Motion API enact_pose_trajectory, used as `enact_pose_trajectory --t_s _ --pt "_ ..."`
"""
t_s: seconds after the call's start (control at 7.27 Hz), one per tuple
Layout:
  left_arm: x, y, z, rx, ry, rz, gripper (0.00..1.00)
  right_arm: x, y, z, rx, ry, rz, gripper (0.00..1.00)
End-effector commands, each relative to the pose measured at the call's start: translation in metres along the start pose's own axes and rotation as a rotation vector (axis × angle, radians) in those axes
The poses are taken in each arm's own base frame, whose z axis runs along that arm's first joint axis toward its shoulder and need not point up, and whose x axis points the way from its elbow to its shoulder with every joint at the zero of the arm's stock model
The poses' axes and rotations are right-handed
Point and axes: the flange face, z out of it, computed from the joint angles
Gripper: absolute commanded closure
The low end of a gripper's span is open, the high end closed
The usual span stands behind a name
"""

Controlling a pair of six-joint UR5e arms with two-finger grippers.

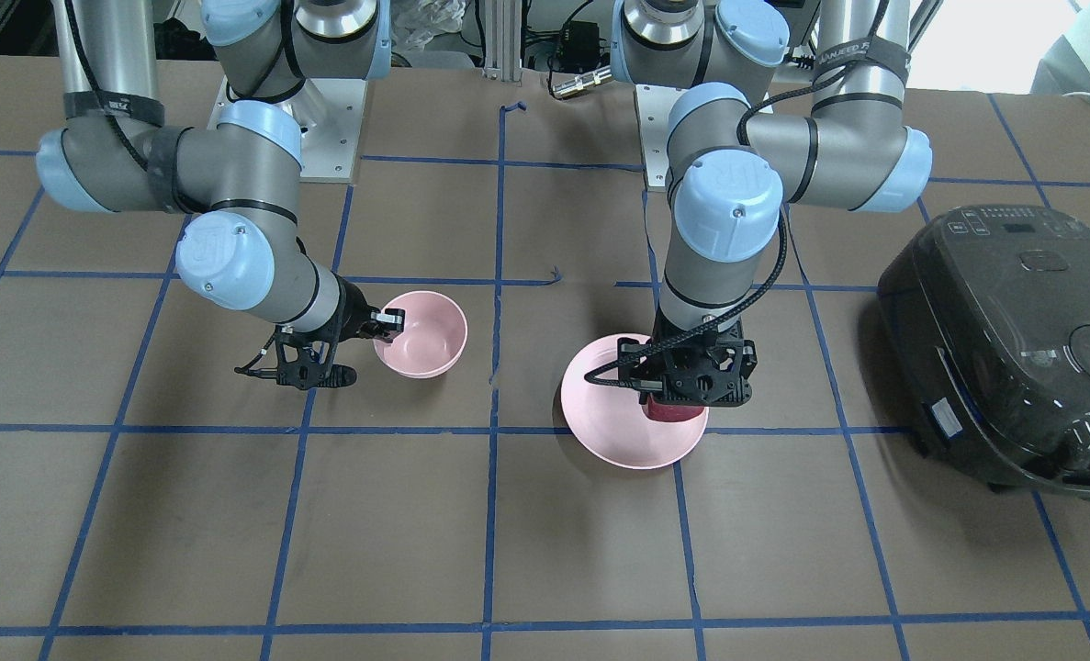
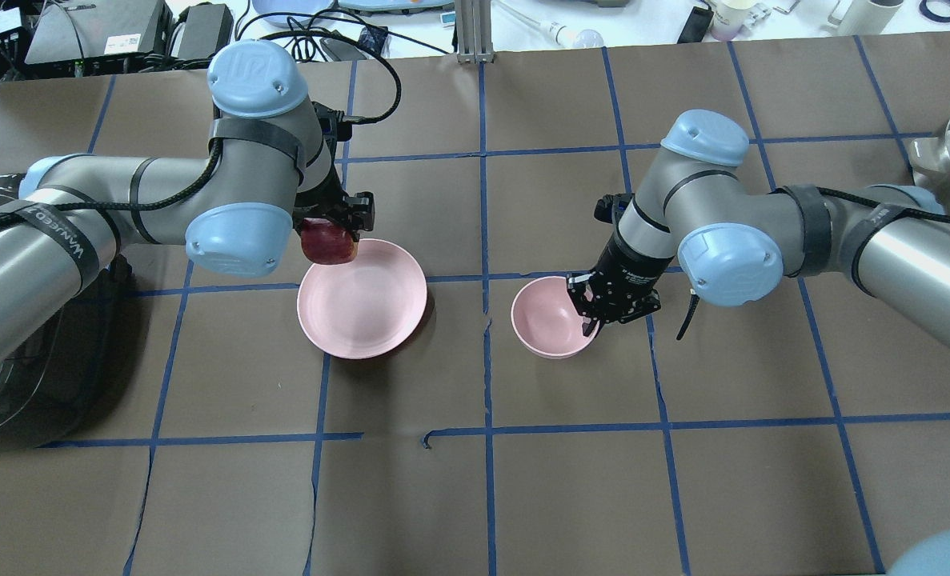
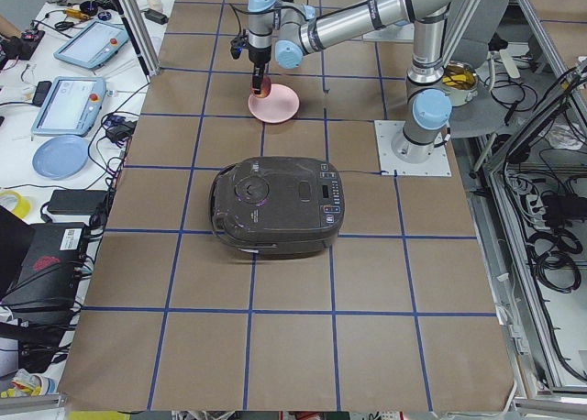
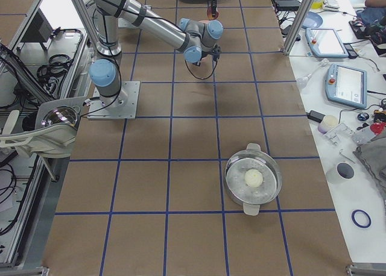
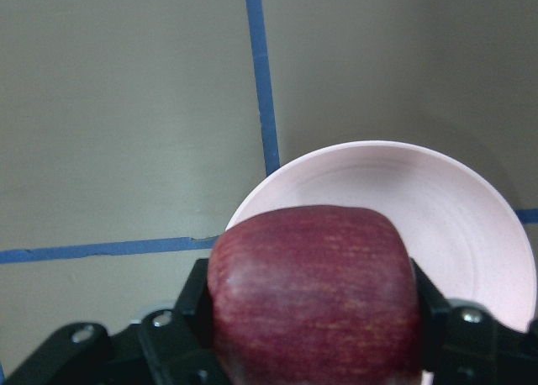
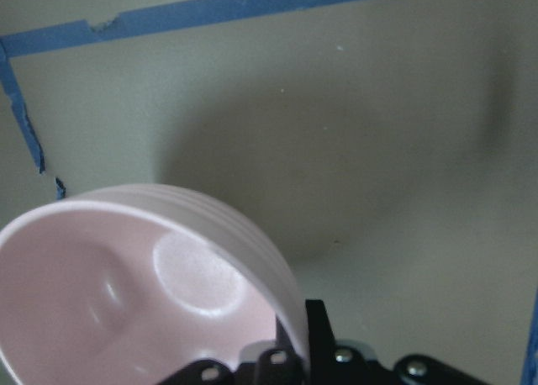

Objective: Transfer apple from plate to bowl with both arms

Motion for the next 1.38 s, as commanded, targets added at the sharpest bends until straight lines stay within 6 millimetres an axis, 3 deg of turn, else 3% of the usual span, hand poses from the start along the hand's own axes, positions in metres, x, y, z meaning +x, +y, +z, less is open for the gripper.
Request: enact_pose_trajectory --t_s 0.0,0.14,0.28,0.41,0.55,0.69,0.83,0.96,1.1,1.24 --pt "0.021 0.005 -0.016 0.022 0.028 -0.007 0.82 0.001 -0.001 0.017 0.008 -0.001 -0.005 0.95" --pt "0.042 0.012 -0.027 0.033 0.077 -0.013 0.85 0.001 0.000 0.017 0.008 0.001 -0.002 0.54" --pt "0.054 0.020 -0.037 0.046 0.076 -0.016 0.85 0.000 0.001 0.012 0.020 0.004 0.011 0.01" --pt "0.068 0.025 -0.034 0.033 0.088 -0.054 0.83 0.000 0.001 0.006 0.031 0.017 0.036 0.00" --pt "0.100 0.036 -0.038 0.042 0.100 -0.101 0.85 -0.005 0.001 -0.018 0.079 0.022 0.042 0.00" --pt "0.132 0.051 -0.057 0.072 0.113 -0.065 0.89 0.000 -0.001 -0.049 0.124 0.103 0.038 0.00" --pt "0.155 0.063 -0.060 0.069 0.129 -0.106 0.92 0.006 0.003 -0.078 0.151 0.213 0.038 0.00" --pt "0.171 0.065 -0.048 0.064 0.143 -0.181 0.93 0.005 0.004 -0.108 0.188 0.212 0.045 0.00" --pt "0.201 0.079 -0.043 0.061 0.188 -0.188 0.93 0.009 0.008 -0.147 0.262 0.210 0.057 0.00" --pt "0.223 0.090 -0.034 0.046 0.181 -0.206 0.93 0.024 0.014 -0.174 0.289 0.203 0.095 0.00"
